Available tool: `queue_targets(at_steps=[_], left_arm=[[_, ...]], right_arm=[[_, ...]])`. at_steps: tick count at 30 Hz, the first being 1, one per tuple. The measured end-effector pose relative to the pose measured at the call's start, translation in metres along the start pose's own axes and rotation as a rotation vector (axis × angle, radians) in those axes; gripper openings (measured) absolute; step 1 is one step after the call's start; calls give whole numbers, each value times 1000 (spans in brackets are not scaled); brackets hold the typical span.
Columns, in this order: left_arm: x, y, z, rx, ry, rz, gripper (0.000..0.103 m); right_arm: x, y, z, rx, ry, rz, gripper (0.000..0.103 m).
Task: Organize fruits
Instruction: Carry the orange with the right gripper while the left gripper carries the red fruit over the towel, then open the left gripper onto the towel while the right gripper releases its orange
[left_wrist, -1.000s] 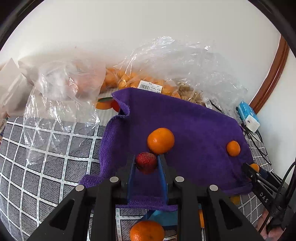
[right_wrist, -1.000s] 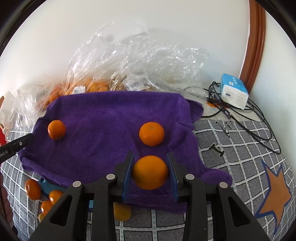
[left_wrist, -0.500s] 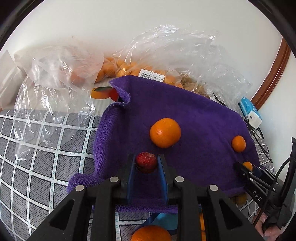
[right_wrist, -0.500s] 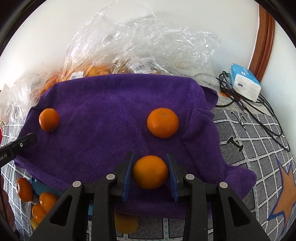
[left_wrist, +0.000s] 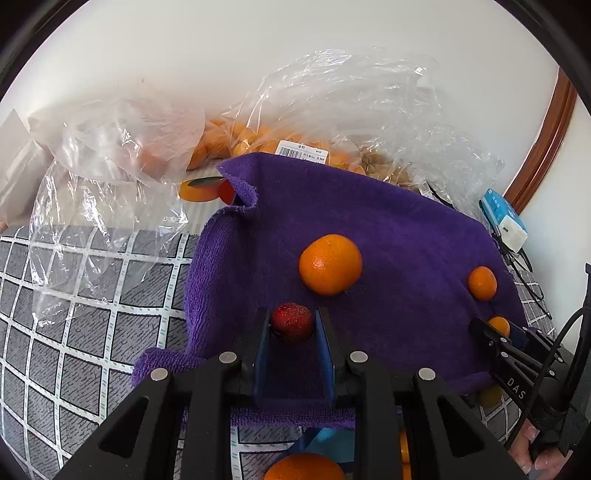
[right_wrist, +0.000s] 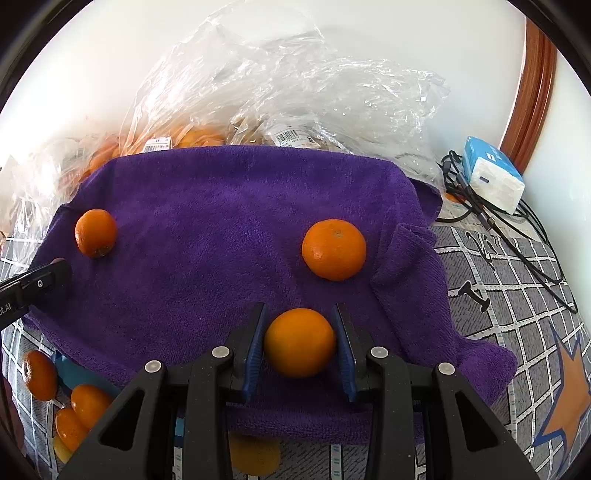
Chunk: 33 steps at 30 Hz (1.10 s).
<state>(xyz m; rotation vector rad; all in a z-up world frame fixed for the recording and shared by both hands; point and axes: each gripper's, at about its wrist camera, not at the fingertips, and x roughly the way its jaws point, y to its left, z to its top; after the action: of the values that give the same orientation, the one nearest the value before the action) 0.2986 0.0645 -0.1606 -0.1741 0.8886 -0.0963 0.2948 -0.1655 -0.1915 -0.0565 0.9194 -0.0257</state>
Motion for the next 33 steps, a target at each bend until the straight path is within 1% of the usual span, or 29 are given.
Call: queue_targets(at_steps=[3, 5, 10, 11, 12, 15, 20, 24, 26, 30, 33], left_arm=[[0, -1, 0, 5, -2, 4, 23], [1, -1, -1, 6, -4, 4, 23], [-1, 0, 0, -9, 0, -10, 23], [-2, 1, 1, -12, 1, -17, 25], [-3, 1, 1, -13, 2, -23, 30], [-11, 0, 2, -13, -13, -26, 40], [-32, -1, 4, -12, -70, -32, 49], [-52, -2, 6, -10, -114, -44, 49], [-60, -4, 5, -11, -123, -42, 49], [-77, -1, -4, -33, -129, -72, 49], [-88, 2, -16, -31, -137, -50, 49]], right_arm=[[1, -2, 0, 13, 5, -2, 39], [1, -3, 0, 22, 7, -6, 45], [-5, -4, -2, 10, 4, -7, 53], [-7, -4, -3, 5, 1, -14, 57], [-10, -4, -3, 2, -2, -19, 57], [-18, -5, -3, 5, -13, -25, 59], [-39, -9, -3, 40, -38, -31, 62], [-57, -13, -7, 58, -58, -37, 62], [-68, -15, -10, 61, -67, -42, 62], [-86, -17, -17, 56, -92, -50, 62], [-95, -21, -23, 65, -102, -53, 62]])
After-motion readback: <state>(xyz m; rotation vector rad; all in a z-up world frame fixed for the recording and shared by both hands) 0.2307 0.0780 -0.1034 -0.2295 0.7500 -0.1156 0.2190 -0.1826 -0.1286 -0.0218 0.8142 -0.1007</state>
